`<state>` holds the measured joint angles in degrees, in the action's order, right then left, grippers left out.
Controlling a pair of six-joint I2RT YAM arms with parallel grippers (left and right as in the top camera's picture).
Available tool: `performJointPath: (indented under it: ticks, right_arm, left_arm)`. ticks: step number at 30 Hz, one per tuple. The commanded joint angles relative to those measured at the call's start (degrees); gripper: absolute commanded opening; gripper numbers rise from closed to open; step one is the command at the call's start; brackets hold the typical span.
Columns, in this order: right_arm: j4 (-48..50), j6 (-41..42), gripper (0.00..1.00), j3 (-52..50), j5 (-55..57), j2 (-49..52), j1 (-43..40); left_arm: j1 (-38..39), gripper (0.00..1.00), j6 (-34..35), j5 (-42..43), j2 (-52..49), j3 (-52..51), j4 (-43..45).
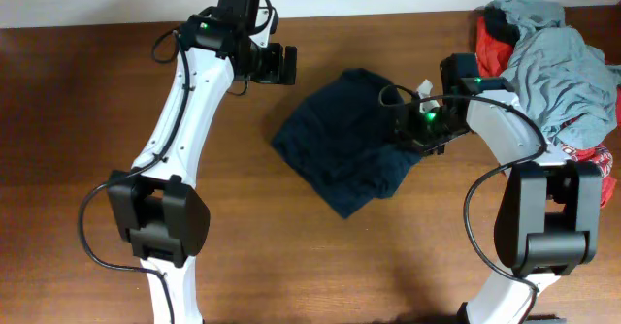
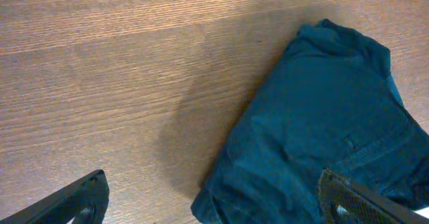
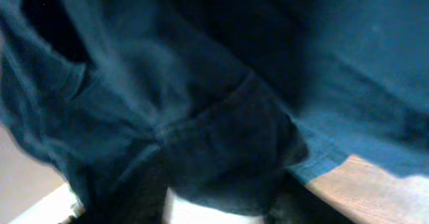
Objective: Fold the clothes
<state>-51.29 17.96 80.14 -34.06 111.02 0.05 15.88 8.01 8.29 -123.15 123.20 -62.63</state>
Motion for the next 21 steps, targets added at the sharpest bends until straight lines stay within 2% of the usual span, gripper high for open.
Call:
performJointPath:
  ticks: [1,4,9,16,21]
  right_arm:
    - [1.33,1.03,0.2,-0.33,1.42,-0.74,0.2]
    - [2.03,0.96,0.04,-0.33,4.48,-0.74,-0.33]
    - [0.33,-1.22,0.04,0.74,5.7,-0.87,-2.71]
    - [-12.98,-5.42,0.04,9.4,9.92,-1.18,-9.73]
    - [-16.83,-5.68,0.04,8.57,16.5,-1.05,-11.39]
  left_arm:
    - [-0.31,0.99,0.07,-0.66,-0.5,-0.28,0.0]
    - [-0.31,0.99,0.07,-0.66,-0.68,-0.28,-0.02]
    - [-0.28,0.99,0.07,-0.66,-0.72,-0.28,0.0]
    - [-0.31,0.99,0.04,-0.68,-0.72,-0.28,-0.02]
    - [-0.28,0.99,-0.81,-0.7,-0.72,-0.28,0.0]
